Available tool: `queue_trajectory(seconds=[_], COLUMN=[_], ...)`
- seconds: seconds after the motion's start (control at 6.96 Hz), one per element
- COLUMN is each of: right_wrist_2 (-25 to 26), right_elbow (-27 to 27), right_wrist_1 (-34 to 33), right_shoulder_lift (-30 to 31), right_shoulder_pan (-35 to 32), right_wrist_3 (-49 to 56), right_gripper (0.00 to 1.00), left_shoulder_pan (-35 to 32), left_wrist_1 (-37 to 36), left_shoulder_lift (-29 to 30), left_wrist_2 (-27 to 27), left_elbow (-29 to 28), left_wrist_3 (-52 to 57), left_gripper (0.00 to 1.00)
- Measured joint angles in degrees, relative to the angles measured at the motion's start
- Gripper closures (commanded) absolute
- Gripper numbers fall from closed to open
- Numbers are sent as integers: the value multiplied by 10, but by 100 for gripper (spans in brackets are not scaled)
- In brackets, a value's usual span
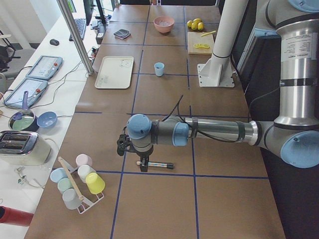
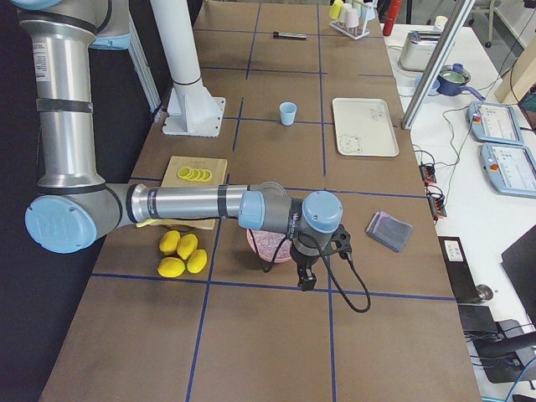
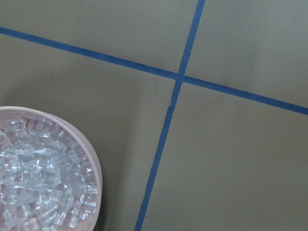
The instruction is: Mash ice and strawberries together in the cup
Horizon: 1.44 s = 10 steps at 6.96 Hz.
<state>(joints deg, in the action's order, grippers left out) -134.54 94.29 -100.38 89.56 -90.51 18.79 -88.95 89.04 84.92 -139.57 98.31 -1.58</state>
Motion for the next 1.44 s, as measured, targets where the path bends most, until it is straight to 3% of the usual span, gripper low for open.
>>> queue_trajectory(seconds=[1.44], right_wrist_2=[10], right_elbow=[27], right_wrist_1=[-3], right_shoulder_lift=[6], right_shoulder_pan=[-11], right_wrist_3=[2], right_gripper=[0], left_shoulder_pan=[1], left_wrist_1=[1], left_shoulder_lift=[1], left_wrist_2=[31], left_elbow=[3], left_wrist_3=[0], left_gripper=[0])
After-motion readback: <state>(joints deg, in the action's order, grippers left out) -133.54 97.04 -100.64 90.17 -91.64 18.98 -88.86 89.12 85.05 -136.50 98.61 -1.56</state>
